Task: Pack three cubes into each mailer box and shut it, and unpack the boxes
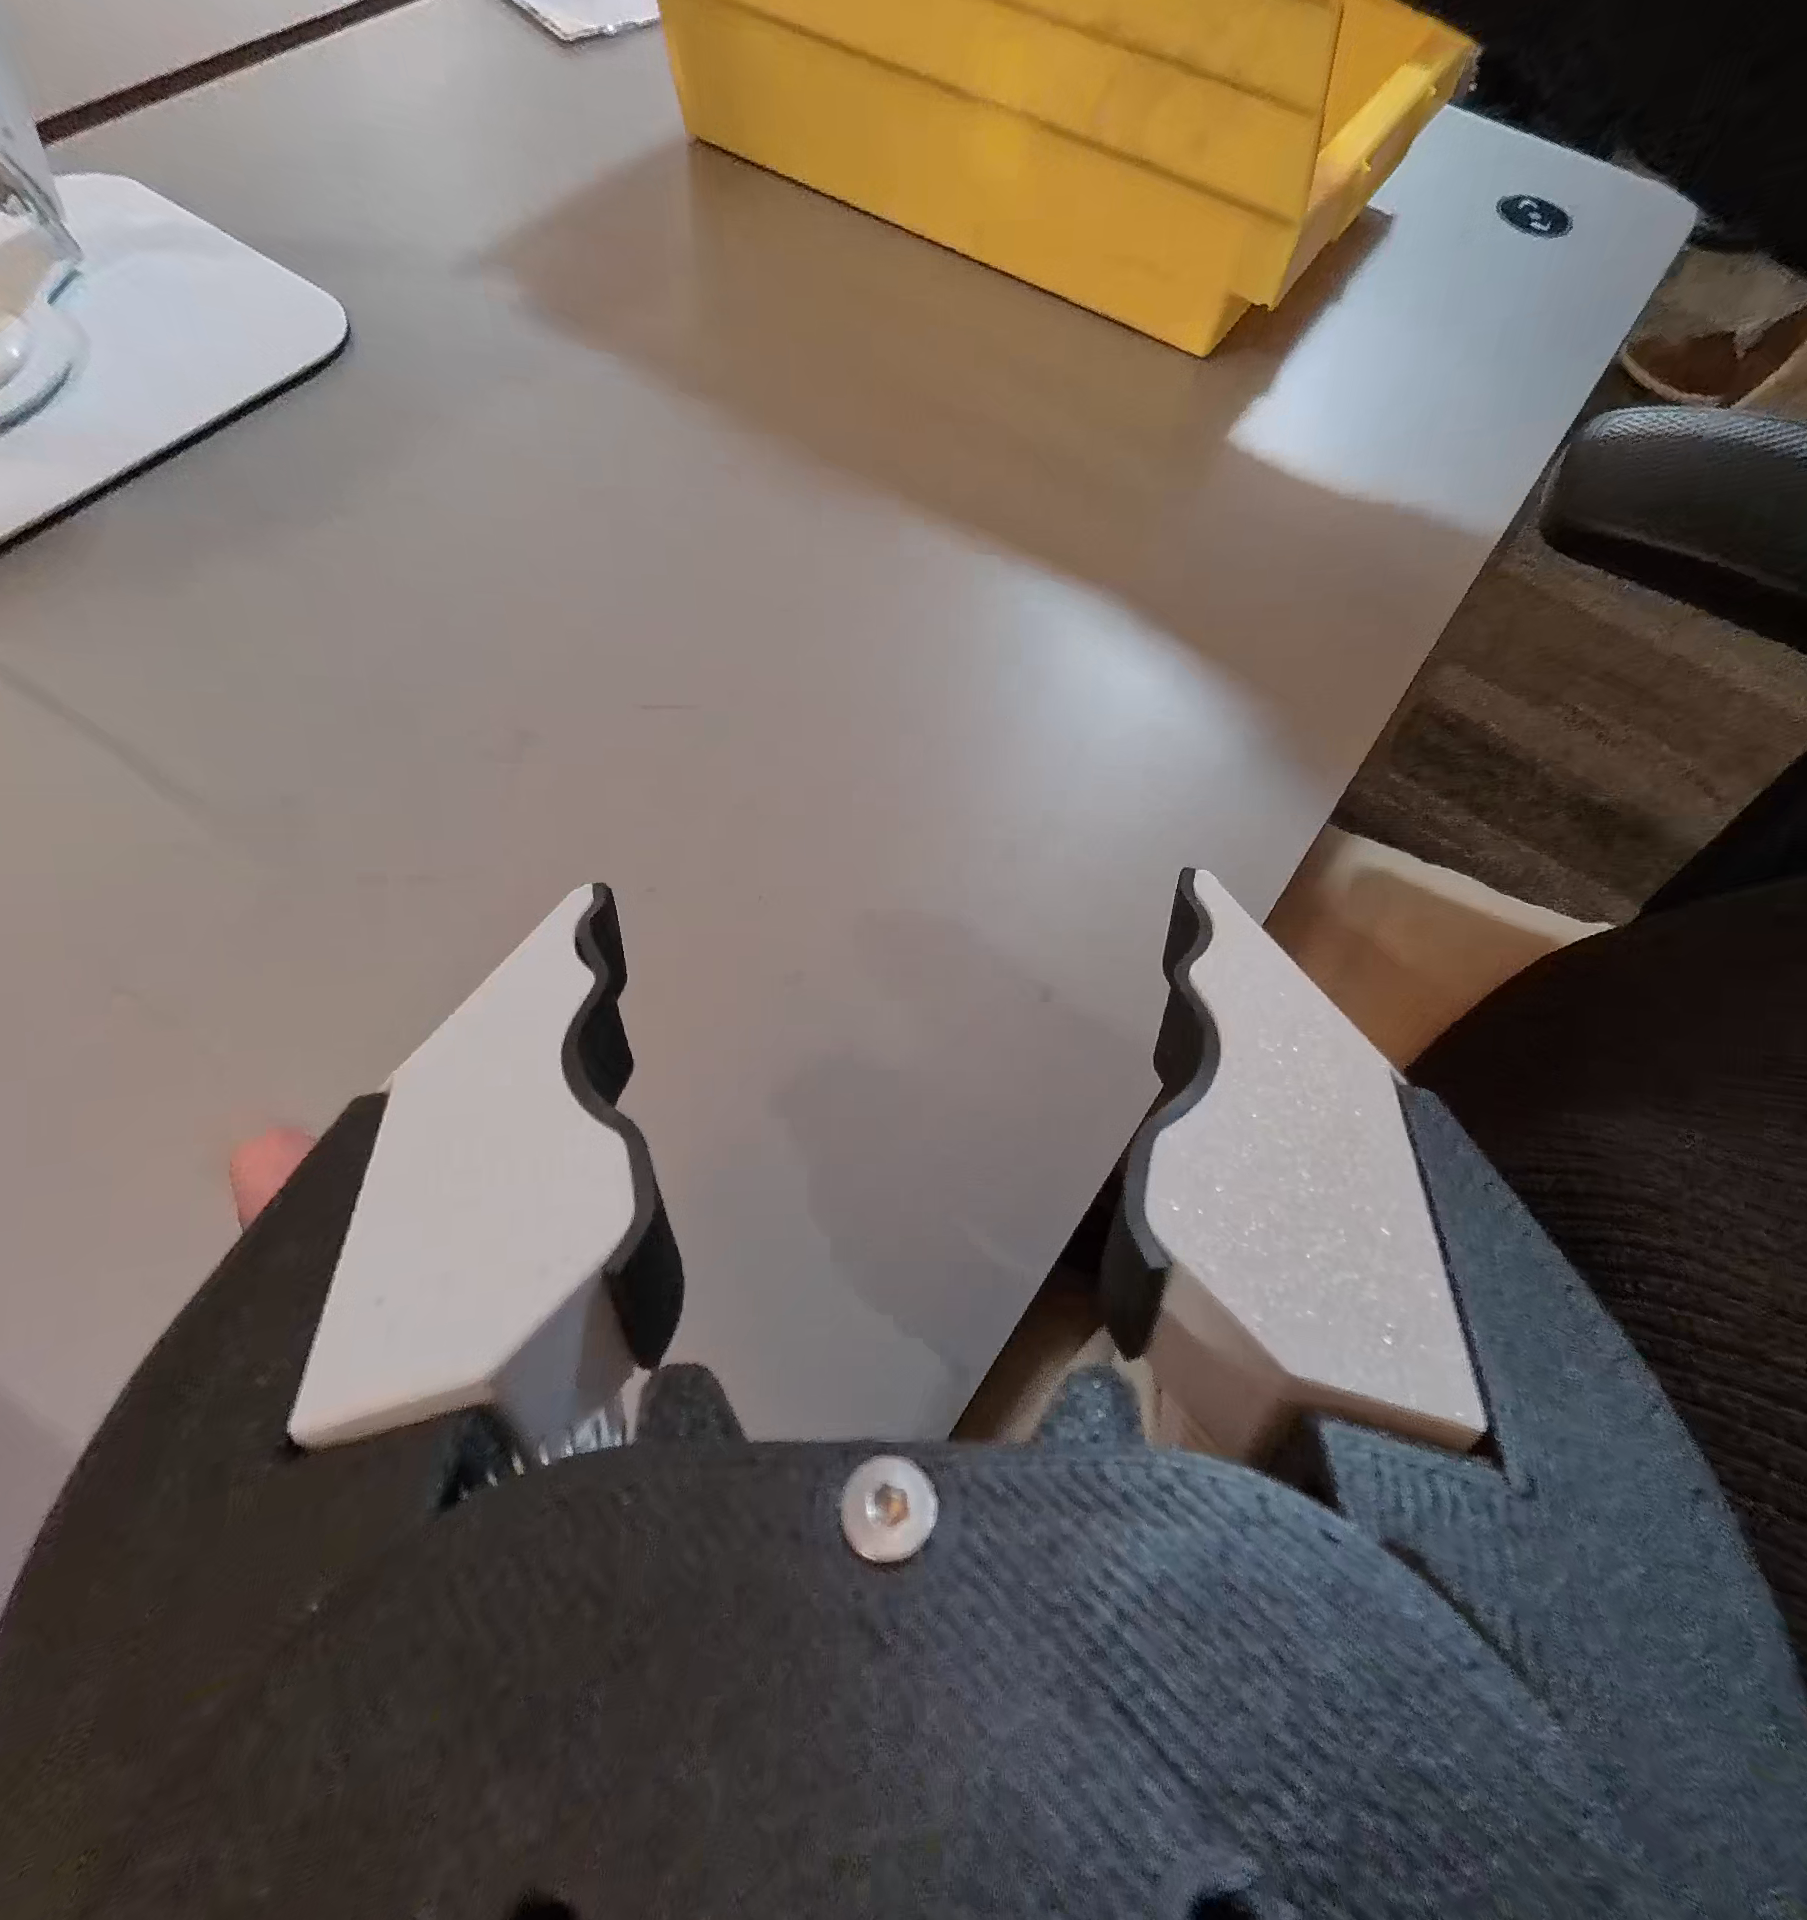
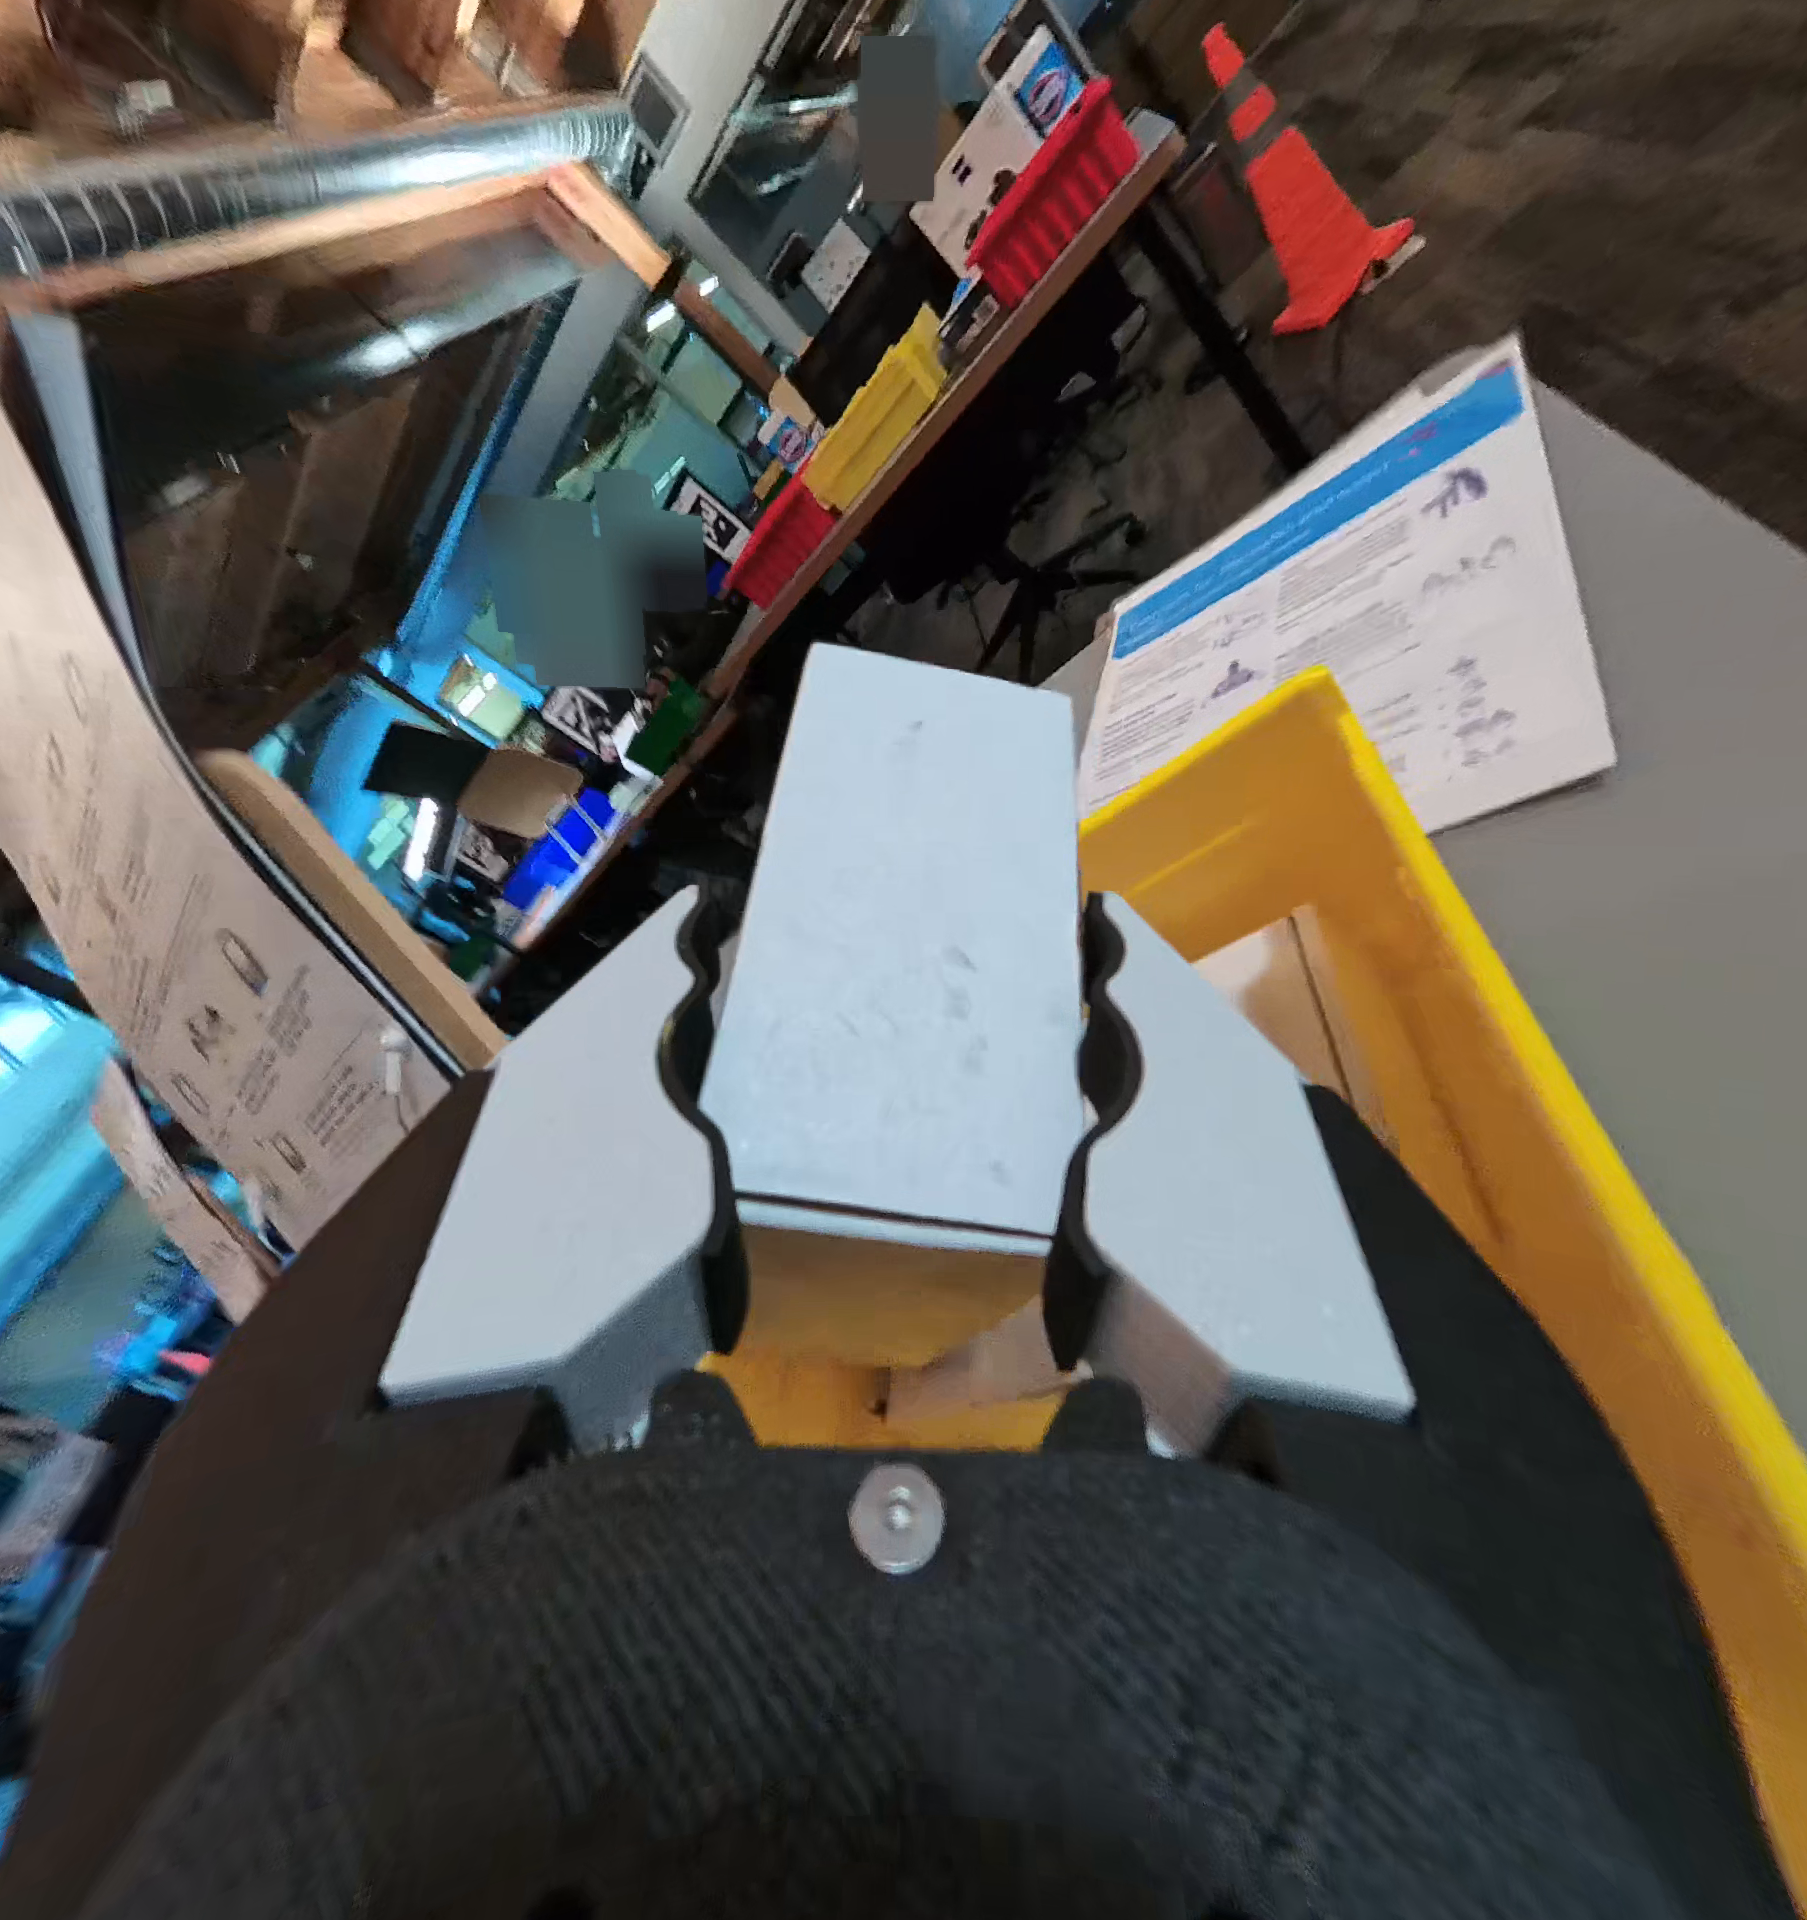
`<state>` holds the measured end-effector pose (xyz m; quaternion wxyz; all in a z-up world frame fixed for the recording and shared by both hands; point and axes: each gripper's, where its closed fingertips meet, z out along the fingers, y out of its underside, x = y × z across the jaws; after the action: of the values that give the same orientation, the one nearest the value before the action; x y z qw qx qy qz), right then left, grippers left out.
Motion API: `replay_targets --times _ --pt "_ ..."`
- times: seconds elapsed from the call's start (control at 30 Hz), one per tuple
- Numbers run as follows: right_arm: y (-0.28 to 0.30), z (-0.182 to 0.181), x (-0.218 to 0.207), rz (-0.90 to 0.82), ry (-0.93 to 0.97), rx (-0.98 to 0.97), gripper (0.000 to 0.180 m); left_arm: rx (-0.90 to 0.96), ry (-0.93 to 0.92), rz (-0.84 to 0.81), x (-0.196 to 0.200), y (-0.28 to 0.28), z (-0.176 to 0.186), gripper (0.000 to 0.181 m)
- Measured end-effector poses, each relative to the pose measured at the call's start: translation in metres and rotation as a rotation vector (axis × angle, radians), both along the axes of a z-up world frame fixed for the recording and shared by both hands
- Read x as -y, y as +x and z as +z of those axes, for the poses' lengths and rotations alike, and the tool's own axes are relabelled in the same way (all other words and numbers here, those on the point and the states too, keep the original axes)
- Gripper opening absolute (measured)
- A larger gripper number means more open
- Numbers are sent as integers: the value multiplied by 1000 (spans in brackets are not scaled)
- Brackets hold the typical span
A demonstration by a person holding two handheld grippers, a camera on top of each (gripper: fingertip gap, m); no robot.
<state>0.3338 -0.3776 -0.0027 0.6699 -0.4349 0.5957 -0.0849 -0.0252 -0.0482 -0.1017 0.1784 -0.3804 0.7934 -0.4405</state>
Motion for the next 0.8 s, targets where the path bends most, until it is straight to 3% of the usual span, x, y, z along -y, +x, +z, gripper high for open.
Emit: replay_targets --times 0.23,0.43,0.67,0.8 --pt "4 -28 4 52 127 -122 70 18 46 -4 -4 1 -9 103" --pt "-3 -59 -9 165 -243 -241 95 107 36 22 -4 9 3 94" --pt "-22 -27 11 118 -469 -94 94 140 112 16 -2 9 -5 94" --pt "-41 -28 25 128 -618 -100 85 144 128 3 1 8 -8 94"
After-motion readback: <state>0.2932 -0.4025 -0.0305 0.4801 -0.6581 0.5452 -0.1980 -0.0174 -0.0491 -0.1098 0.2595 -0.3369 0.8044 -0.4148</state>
